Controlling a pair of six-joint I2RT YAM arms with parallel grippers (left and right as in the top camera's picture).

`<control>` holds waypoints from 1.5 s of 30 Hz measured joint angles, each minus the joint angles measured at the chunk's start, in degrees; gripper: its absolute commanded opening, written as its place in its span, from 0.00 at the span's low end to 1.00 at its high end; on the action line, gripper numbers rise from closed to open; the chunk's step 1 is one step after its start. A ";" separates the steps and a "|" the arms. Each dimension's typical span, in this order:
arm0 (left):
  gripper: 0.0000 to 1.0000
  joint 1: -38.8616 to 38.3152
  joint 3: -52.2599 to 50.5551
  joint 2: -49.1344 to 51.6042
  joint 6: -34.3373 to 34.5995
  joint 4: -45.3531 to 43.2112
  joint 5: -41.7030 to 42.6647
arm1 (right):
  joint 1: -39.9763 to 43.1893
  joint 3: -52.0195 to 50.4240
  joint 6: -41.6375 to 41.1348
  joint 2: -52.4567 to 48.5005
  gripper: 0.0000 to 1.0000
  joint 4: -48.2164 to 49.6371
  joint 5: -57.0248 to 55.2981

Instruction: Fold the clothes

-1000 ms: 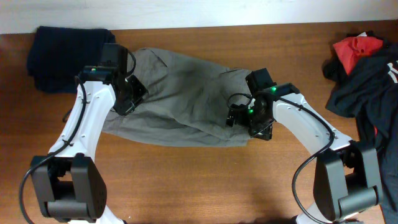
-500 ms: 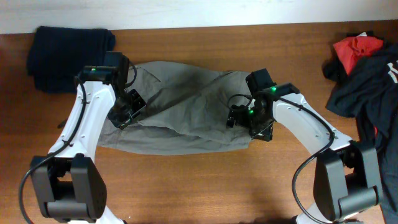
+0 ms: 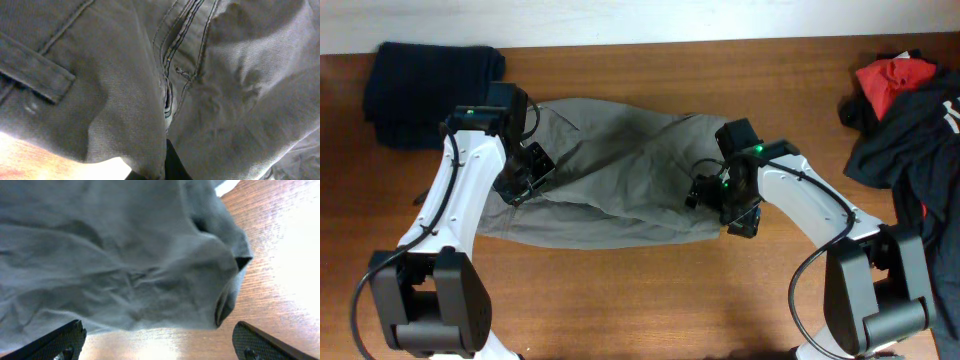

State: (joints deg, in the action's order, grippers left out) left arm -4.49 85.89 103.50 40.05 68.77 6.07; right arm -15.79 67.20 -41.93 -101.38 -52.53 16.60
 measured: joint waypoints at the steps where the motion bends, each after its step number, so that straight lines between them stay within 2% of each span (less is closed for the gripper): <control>1: 0.01 0.00 0.00 0.00 -0.02 0.00 0.00 | 0.00 -0.72 -0.79 0.00 0.99 0.92 0.00; 11: 0.01 0.00 0.00 0.00 0.00 -0.07 0.00 | 0.00 -3.41 -3.32 -0.07 1.00 7.17 0.70; 13: 0.01 0.00 0.00 0.00 0.00 -0.07 0.00 | 0.00 -3.41 -3.34 -0.07 0.92 7.39 0.70; 17: 0.01 0.00 0.00 0.00 0.00 -0.09 0.00 | 0.00 -3.41 -3.69 -0.07 0.70 7.39 0.68; 19: 0.01 0.00 0.00 0.00 -0.02 -0.13 0.00 | 0.00 -3.41 -3.93 -0.07 0.53 7.41 0.68; 20: 0.01 0.00 0.00 0.00 -0.02 -0.20 0.00 | 0.00 -3.43 -4.35 -0.07 0.42 7.39 0.66; 22: 0.01 0.00 0.00 0.00 0.00 -0.20 0.02 | 0.00 -3.43 -4.24 -0.07 0.04 7.43 0.70; 27: 0.01 0.00 0.00 0.00 -0.55 -0.35 0.46 | 0.00 -3.45 -4.31 -0.07 0.04 7.41 0.57; 31: 0.01 -0.02 4.48 -0.17 -4.63 -0.17 2.36 | 0.09 0.35 -2.84 -0.04 0.04 3.30 -2.23; 39: 0.01 -2.29 17.75 -7.43 -8.22 0.42 2.58 | 3.58 21.53 3.98 0.92 0.04 -10.67 -6.27; 45: 0.01 -2.69 20.74 -13.51 -9.01 0.46 2.54 | 7.02 33.68 9.07 1.86 0.04 -17.40 -6.64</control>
State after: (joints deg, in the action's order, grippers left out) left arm -7.18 106.63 90.00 31.05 69.23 8.60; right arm -8.78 100.88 -32.86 -99.53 -69.93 9.96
